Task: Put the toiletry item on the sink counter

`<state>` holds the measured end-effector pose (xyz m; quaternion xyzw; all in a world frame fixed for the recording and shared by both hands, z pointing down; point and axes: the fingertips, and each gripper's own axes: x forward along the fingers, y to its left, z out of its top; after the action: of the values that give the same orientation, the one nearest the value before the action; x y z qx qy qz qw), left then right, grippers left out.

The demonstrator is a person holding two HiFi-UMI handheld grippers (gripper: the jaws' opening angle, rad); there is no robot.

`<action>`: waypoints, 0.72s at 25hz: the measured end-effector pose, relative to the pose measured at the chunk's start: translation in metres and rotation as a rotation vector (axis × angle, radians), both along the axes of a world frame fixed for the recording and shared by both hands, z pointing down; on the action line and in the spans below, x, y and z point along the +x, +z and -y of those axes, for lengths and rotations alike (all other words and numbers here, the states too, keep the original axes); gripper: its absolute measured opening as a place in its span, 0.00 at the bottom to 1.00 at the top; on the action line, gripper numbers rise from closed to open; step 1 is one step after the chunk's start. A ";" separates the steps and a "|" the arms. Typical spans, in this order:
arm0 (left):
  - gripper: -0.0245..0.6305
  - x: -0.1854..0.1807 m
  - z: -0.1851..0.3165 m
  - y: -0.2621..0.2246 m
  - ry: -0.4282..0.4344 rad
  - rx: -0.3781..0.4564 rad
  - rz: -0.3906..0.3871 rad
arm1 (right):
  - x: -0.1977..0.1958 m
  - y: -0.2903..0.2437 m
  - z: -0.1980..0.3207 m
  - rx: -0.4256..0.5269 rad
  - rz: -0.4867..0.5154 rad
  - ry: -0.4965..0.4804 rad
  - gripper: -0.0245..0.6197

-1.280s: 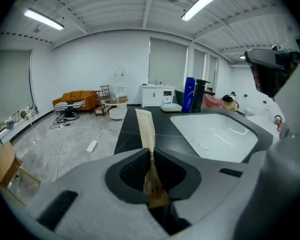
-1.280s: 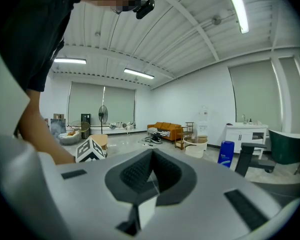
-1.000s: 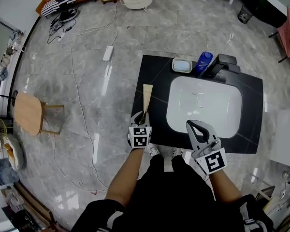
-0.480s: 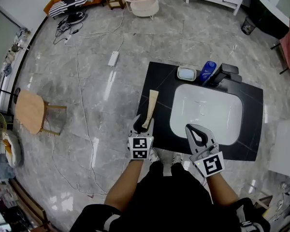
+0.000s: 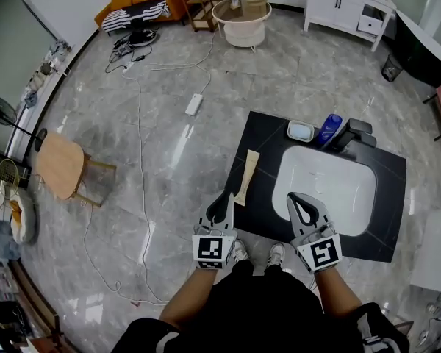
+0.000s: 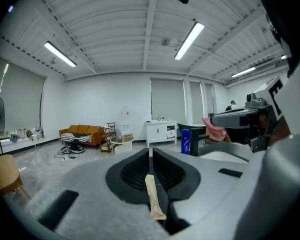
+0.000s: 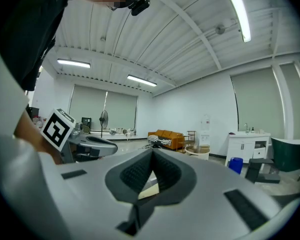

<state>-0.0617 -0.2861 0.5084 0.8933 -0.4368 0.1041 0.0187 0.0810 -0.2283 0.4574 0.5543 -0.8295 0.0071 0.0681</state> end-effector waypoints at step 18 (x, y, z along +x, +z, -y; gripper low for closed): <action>0.06 0.008 -0.026 -0.047 0.069 0.106 -0.034 | 0.017 -0.055 0.004 0.148 -0.021 0.064 0.04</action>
<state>-0.0533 -0.2603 0.4613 0.9092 -0.4103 0.0661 -0.0249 0.0980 -0.2319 0.4024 0.5841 -0.8088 -0.0579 0.0354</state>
